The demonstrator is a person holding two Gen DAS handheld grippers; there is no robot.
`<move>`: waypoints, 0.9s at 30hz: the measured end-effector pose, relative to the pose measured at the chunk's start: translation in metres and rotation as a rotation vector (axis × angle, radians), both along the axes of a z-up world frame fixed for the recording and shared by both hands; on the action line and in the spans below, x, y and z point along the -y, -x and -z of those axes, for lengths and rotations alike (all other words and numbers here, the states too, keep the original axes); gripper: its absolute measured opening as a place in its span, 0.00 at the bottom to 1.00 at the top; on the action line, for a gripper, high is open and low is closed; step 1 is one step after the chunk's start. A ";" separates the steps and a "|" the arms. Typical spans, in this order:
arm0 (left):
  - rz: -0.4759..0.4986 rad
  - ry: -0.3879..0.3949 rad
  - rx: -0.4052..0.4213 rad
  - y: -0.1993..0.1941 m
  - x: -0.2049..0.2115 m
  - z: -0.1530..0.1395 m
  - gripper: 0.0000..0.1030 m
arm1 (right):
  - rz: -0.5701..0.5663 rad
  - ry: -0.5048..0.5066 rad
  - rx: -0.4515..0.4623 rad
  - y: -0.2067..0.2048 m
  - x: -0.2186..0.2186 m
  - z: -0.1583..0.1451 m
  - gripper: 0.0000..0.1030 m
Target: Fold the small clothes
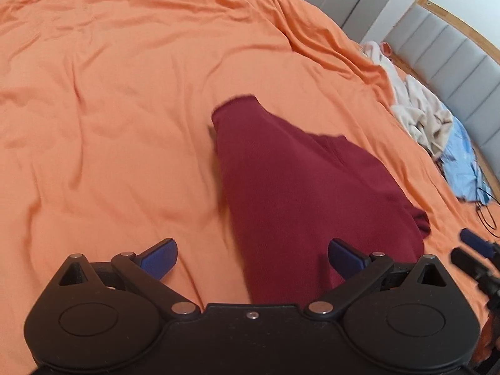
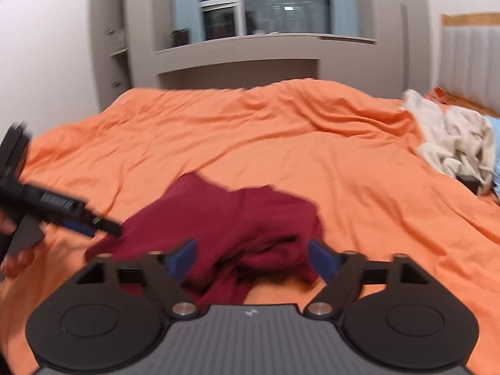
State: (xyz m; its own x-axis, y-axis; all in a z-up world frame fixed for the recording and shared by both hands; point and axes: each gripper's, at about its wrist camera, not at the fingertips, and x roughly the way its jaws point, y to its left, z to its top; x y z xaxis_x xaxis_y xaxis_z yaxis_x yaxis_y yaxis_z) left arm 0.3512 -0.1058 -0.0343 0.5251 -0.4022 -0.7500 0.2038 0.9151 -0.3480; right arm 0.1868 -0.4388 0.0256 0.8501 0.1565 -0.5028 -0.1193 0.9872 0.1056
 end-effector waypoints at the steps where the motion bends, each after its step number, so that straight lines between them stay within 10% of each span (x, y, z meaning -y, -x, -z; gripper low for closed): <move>1: -0.004 -0.002 0.007 -0.004 0.000 -0.002 0.99 | 0.018 -0.023 -0.004 -0.009 0.007 0.000 0.87; 9: 0.006 -0.019 -0.009 -0.032 0.008 0.010 0.99 | 0.172 -0.256 -0.197 -0.104 0.055 0.032 0.54; 13: 0.019 -0.006 -0.017 -0.037 0.011 0.014 0.99 | 0.190 -0.292 -0.262 -0.121 0.060 0.055 0.09; 24: 0.070 -0.023 -0.014 -0.042 0.015 0.018 1.00 | 0.191 -0.303 -0.237 -0.098 0.064 0.064 0.07; 27: 0.072 -0.018 -0.016 -0.042 0.014 0.019 1.00 | 0.197 -0.307 -0.222 -0.097 0.065 0.062 0.21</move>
State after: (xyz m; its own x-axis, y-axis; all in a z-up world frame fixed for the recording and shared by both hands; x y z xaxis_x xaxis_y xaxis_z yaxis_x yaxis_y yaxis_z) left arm 0.3934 -0.1198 -0.0535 0.4828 -0.4249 -0.7657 0.2637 0.9043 -0.3356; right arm 0.2839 -0.5035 -0.0365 0.7553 0.1731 -0.6321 0.1267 0.9077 0.4000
